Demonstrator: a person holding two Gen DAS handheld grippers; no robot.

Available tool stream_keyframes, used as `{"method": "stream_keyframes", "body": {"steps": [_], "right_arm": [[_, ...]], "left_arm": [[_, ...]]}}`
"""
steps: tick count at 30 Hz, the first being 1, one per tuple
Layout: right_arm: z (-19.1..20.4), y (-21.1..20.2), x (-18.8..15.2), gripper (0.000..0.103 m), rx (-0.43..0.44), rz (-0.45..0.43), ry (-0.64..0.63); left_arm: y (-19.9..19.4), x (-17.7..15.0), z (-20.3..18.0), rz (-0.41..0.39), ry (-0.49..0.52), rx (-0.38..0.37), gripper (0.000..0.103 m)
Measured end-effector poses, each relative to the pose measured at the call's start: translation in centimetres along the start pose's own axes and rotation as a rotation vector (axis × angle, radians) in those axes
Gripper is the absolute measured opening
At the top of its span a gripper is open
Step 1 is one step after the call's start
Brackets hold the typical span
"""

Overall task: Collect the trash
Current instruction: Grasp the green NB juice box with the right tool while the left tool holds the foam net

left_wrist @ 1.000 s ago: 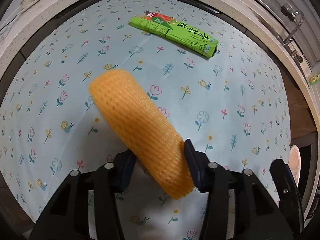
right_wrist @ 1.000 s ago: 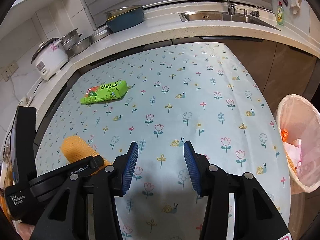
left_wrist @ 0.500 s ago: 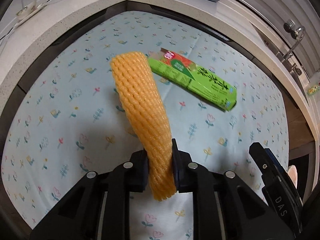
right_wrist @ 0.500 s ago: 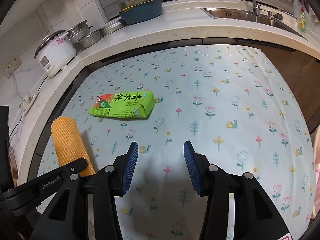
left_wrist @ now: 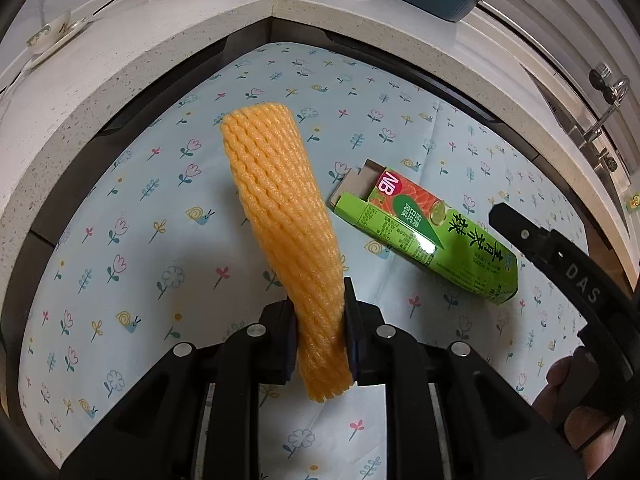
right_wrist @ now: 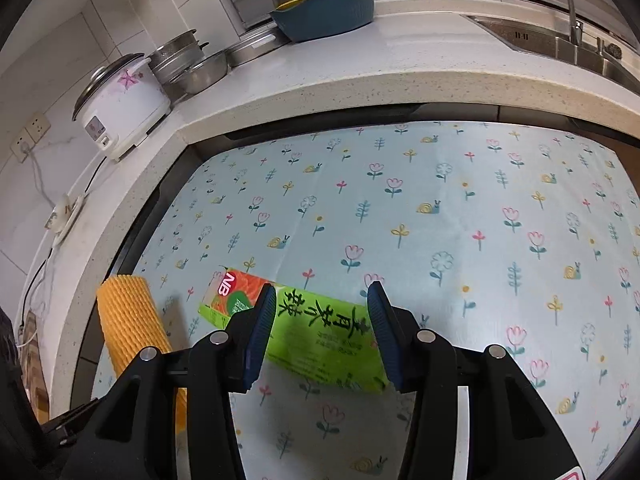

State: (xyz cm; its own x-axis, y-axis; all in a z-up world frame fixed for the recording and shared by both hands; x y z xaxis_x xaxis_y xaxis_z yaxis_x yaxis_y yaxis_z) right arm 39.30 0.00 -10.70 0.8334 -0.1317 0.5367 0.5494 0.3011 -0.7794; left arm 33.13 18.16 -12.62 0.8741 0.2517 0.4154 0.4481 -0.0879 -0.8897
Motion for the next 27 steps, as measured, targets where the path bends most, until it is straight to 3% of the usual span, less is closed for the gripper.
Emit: {"method": "stream_keyframes", "body": {"steps": [6, 16, 22, 27], "right_arm": [[0.0, 2.2, -0.4, 0.047, 0.056, 0.087, 0.004], [1.1, 0.7, -6.6, 0.047, 0.11, 0.176, -0.041], [2.9, 0.4, -8.3, 0.049, 0.07, 0.181, -0.115], [3.9, 0.7, -8.5, 0.06, 0.039, 0.174, -0.167]], "left_arm": [[0.4, 0.4, -0.3, 0.03, 0.03, -0.008, 0.019], [0.3, -0.6, 0.5, 0.061, 0.03, -0.018, 0.019], [-0.1, -1.3, 1.2, 0.06, 0.03, -0.001, 0.019], [-0.4, -1.4, 2.4, 0.056, 0.007, 0.008, 0.019]]}}
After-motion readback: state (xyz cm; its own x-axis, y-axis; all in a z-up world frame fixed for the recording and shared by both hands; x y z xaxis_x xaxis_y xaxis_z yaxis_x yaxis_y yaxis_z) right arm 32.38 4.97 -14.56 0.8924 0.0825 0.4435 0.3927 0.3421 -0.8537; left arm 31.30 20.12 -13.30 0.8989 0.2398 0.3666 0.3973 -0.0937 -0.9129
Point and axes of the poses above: each gripper's, at about its wrist camera, not at the fingertips, and y roughly the way its jaws point, z to its left, x to its top, the point moved 3 cm from there along y, roughly the way its jaws point, and after that the axes turned 1 degree about z, right-handed, at the moved point
